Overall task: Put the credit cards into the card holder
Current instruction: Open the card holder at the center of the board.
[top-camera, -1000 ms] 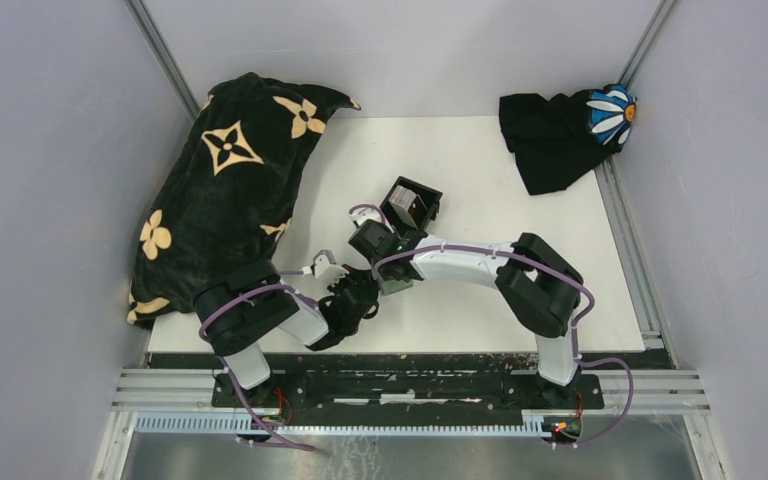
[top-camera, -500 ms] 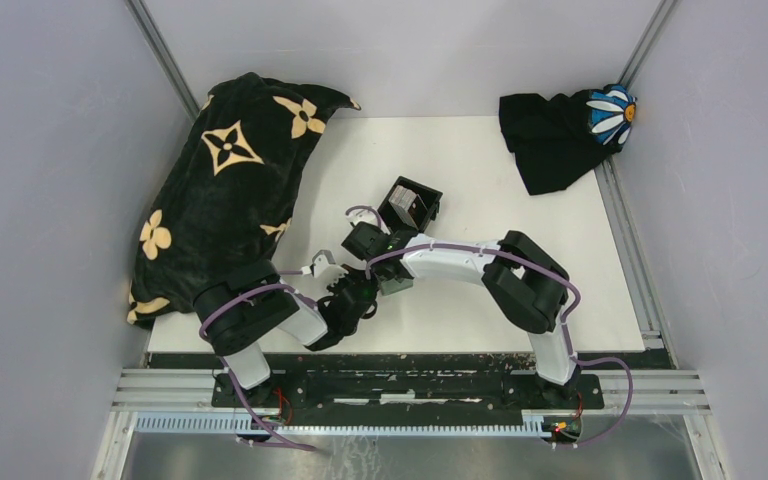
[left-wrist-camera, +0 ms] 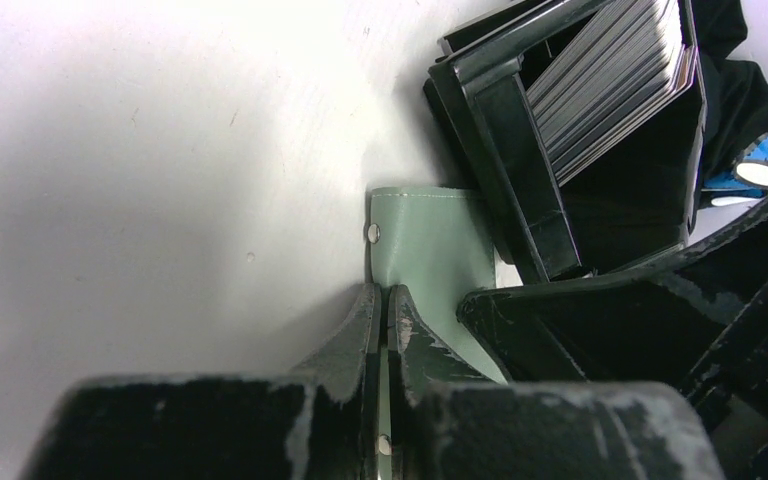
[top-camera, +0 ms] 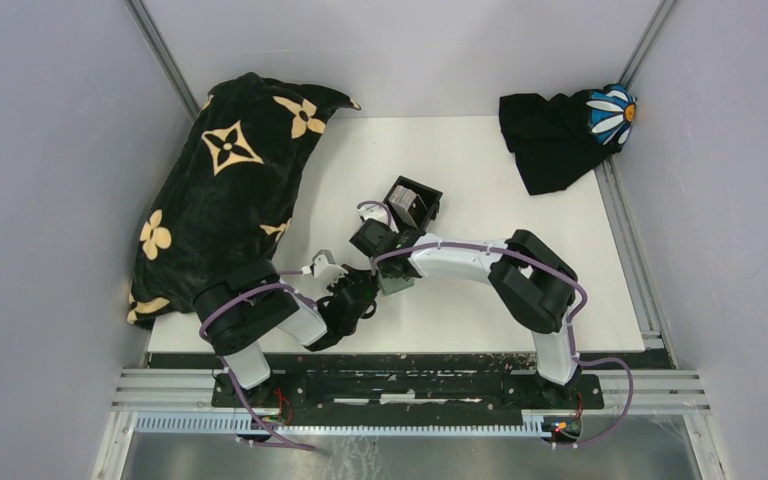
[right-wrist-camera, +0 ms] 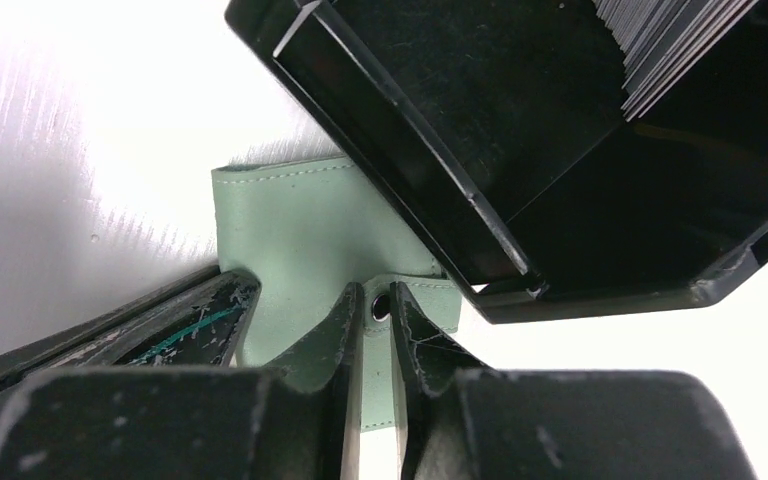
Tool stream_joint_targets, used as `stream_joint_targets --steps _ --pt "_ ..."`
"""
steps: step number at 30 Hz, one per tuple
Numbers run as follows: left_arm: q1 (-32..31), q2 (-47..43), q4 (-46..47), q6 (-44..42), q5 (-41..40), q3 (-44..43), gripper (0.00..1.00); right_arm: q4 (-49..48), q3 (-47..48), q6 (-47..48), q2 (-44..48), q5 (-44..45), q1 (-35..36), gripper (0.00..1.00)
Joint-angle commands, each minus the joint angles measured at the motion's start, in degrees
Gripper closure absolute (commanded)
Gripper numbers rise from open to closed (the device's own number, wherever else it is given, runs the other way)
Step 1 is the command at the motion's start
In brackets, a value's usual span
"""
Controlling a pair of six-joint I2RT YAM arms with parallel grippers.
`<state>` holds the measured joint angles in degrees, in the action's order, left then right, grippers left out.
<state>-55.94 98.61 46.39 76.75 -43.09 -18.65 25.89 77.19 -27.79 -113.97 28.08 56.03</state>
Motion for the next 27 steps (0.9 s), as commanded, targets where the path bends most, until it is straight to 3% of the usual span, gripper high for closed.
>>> stream_joint_targets --steps 1,7,18,24,27 --pt "0.5 3.0 -16.9 -0.8 3.5 3.5 0.97 3.5 -3.3 0.1 1.4 3.3 -3.8 0.86" --pt "1.0 3.1 -17.2 -0.8 3.5 3.8 0.97 1.5 -4.9 0.2 4.9 0.3 -5.1 0.91" --pt "2.0 0.4 -18.6 -0.8 2.4 5.6 0.97 -1.2 -9.4 -1.7 12.2 -5.2 -8.7 0.91" --pt "2.2 -0.8 -19.5 -1.8 2.5 5.6 0.97 -1.1 -11.5 -2.8 14.3 -5.4 -9.3 0.9" --pt "2.2 -1.4 -20.4 -2.9 2.7 5.2 0.95 -0.9 -12.7 -3.4 14.9 -5.0 -9.5 0.83"
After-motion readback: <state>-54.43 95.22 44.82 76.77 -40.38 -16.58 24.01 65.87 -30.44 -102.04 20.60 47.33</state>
